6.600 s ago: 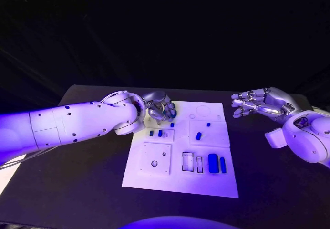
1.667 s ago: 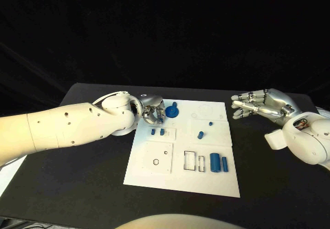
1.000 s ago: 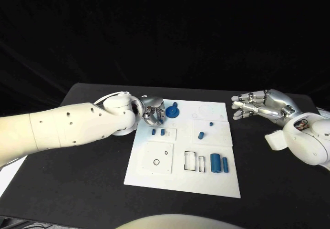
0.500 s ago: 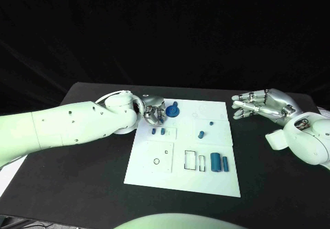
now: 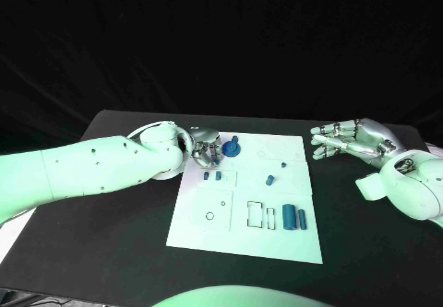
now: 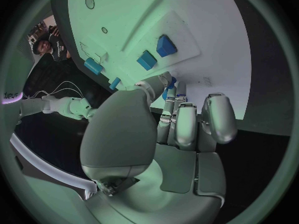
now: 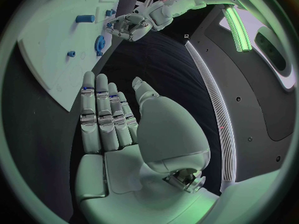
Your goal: Assemble the parts on the task board
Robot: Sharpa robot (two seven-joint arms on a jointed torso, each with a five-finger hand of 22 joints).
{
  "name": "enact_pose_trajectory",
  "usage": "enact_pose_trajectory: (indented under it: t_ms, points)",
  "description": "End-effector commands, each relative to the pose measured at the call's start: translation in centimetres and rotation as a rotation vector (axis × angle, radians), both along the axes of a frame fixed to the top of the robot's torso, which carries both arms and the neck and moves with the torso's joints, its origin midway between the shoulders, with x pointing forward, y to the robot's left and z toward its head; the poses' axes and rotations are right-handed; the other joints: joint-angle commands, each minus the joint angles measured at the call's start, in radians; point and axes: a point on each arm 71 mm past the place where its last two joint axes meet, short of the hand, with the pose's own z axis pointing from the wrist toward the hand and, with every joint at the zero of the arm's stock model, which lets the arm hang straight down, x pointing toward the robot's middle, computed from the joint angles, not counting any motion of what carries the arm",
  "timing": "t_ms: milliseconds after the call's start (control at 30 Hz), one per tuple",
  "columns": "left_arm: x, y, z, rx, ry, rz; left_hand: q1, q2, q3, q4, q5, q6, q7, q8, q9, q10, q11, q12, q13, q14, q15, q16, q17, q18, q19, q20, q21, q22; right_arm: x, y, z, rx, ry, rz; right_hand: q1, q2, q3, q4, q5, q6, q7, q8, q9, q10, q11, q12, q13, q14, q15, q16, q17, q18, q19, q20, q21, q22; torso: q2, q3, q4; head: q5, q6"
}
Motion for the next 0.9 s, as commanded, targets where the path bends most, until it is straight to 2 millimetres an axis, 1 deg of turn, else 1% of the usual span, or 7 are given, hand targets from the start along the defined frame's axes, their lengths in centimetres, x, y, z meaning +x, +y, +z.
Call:
enact_pose_trajectory:
  t_ms: [33,333,467,567,700,800,900]
  points:
    - [0.0,0.0,0.1,0.001,-0.006,0.001,-0.009,-0.003,0.006,-0.002,-0.002,-0.006,-0.001,-0.004,-0.001,-0.008,0.002,-0.005,-0.002,0.036,0.007,-0.001,-0.002,-0.014,0.009,0.007,-0.007,0.052,-0.1,0.1,0.0,0.002,-0.005,0.020,0.001,0.009,0.000,-0.004,0.004,-0.008,0.000,0.000,-0.001,-0.005,0.001,0.005,-0.001,-0.001,0.005,-0.006,-0.002,0.006,0.007,-0.001,-0.005,-0.001,0.000,0.0000,0.0000,0.000,0.000]
    - [0.0,0.3,0.0,0.006,-0.002,0.008,-0.012,-0.006,0.006,-0.001,-0.003,-0.005,0.002,-0.005,-0.002,-0.010,0.004,-0.008,-0.002,0.035,0.008,-0.003,-0.007,-0.012,0.008,0.008,-0.013,0.049,-0.1,0.1,0.0,0.001,-0.004,0.021,0.001,0.009,0.000,-0.004,0.004,-0.008,0.000,0.000,-0.001,-0.005,0.001,0.005,-0.001,-0.001,0.005,-0.006,-0.002,0.006,0.007,-0.001,-0.005,-0.001,0.000,0.0000,0.0001,-0.001,0.000]
    - [-0.1,0.6,0.0,0.011,0.002,0.012,-0.014,-0.011,0.007,-0.003,-0.003,-0.007,0.004,-0.009,-0.004,-0.015,0.006,-0.013,-0.003,0.034,0.010,-0.004,-0.009,-0.012,0.007,0.009,-0.014,0.049,0.0,0.1,0.0,0.001,-0.004,0.019,0.000,0.008,0.000,-0.004,0.004,-0.008,0.000,0.000,-0.001,-0.005,0.001,0.005,-0.001,-0.002,0.005,-0.006,-0.002,0.006,0.007,-0.001,-0.006,-0.001,0.000,-0.0001,-0.0005,-0.001,-0.001]
    - [-0.1,0.9,0.0,0.013,0.004,0.014,-0.014,-0.014,0.007,-0.004,-0.002,-0.008,0.004,-0.011,-0.006,-0.019,0.007,-0.017,-0.004,0.033,0.011,-0.004,-0.011,-0.012,0.006,0.011,-0.016,0.048,0.0,-0.1,-0.1,-0.001,-0.003,0.016,0.000,0.008,0.000,-0.004,0.004,-0.008,0.000,0.000,-0.001,-0.005,0.001,0.005,-0.001,-0.002,0.005,-0.006,-0.002,0.006,0.007,-0.001,-0.006,-0.001,0.000,-0.0005,0.0004,-0.002,-0.001]
    - [-0.2,1.2,0.1,0.015,0.005,0.019,-0.016,-0.015,0.009,-0.005,-0.002,-0.013,0.004,-0.015,-0.008,-0.021,0.007,-0.019,-0.005,0.033,0.011,-0.004,-0.012,-0.012,0.006,0.012,-0.016,0.049,0.1,-0.1,-0.1,-0.003,-0.001,0.015,0.001,0.008,0.000,-0.004,0.004,-0.008,0.000,0.000,-0.001,-0.005,0.001,0.005,-0.001,-0.001,0.005,-0.006,-0.002,0.006,0.007,-0.001,-0.006,-0.001,0.001,-0.0002,-0.0006,0.005,0.000]
    - [-0.2,1.5,0.1,0.016,0.004,0.024,-0.016,-0.015,0.009,-0.005,-0.002,-0.013,0.004,-0.015,-0.008,-0.021,0.007,-0.019,-0.005,0.033,0.011,-0.003,-0.011,-0.012,0.006,0.012,-0.016,0.049,0.1,-0.2,-0.2,-0.004,-0.001,0.014,0.001,0.008,0.000,-0.004,0.004,-0.008,0.000,0.000,-0.001,-0.005,0.001,0.005,-0.001,-0.001,0.005,-0.006,-0.002,0.006,0.007,-0.001,-0.006,-0.001,0.000,-0.0005,0.0006,0.003,0.000]
    - [-0.3,1.9,0.1,0.017,0.000,0.033,-0.015,-0.014,0.009,-0.005,-0.002,-0.013,0.004,-0.015,-0.008,-0.021,0.007,-0.019,-0.005,0.033,0.011,-0.004,-0.012,-0.012,0.006,0.012,-0.016,0.048,0.1,-0.2,-0.2,-0.010,-0.002,0.012,0.002,0.008,0.001,-0.005,0.004,-0.007,0.000,0.001,-0.001,-0.005,0.001,0.006,-0.002,-0.001,0.005,-0.006,-0.002,0.006,0.008,-0.001,-0.006,-0.001,0.000,-0.0010,0.0003,0.002,0.001]
